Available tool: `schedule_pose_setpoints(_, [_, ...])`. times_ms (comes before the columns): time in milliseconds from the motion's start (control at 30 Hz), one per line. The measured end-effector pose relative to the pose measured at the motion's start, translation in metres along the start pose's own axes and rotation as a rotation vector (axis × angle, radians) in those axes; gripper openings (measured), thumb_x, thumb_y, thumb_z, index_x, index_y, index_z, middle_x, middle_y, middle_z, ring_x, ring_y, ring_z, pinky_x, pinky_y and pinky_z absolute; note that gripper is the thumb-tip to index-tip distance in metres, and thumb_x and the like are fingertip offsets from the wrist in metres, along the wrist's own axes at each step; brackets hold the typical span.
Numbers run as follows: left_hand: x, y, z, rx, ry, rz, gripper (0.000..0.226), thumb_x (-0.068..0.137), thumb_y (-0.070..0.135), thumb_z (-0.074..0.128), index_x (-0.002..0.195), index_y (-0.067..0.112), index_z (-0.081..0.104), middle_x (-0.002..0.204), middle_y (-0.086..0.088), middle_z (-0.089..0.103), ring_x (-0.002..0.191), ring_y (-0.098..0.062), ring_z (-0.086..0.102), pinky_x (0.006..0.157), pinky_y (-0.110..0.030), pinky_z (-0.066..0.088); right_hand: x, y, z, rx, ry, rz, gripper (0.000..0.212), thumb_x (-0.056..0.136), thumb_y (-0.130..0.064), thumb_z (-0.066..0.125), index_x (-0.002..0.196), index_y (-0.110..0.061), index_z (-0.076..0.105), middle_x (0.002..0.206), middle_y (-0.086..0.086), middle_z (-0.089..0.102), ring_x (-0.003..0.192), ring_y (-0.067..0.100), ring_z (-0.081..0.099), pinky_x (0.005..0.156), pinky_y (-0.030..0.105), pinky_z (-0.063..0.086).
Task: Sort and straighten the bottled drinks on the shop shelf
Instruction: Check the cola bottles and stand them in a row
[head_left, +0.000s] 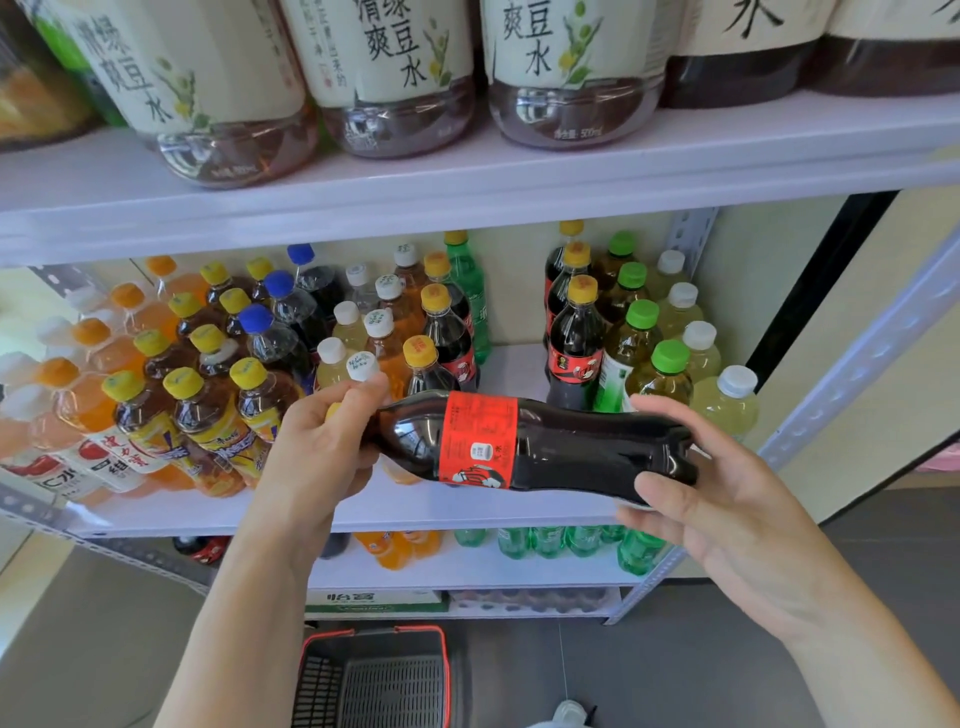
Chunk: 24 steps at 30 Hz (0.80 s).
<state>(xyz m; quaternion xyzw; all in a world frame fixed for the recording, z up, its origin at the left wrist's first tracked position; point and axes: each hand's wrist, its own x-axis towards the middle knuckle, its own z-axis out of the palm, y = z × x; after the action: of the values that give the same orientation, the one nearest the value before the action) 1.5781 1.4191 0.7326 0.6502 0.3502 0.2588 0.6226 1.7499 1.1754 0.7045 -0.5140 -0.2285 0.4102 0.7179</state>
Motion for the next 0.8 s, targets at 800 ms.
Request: schedule_pose_setpoints(800, [-0.008, 0.012, 0.007, 0.015, -0.151, 0.011, 0.042, 0.076, 0.061, 0.064, 0.075, 0.019, 0.07, 0.056, -0.002, 0.029, 0.044, -0.012, 0.023, 0.037, -0.015, 0.022, -0.003, -0.01, 0.007, -0.13, 0.14, -0.217, 0.037, 0.07, -0.032, 0.074, 0.103, -0.017, 0.068, 0.099, 0.013, 0.068, 0.084, 0.027, 0.069, 0.056, 0.036, 0.056])
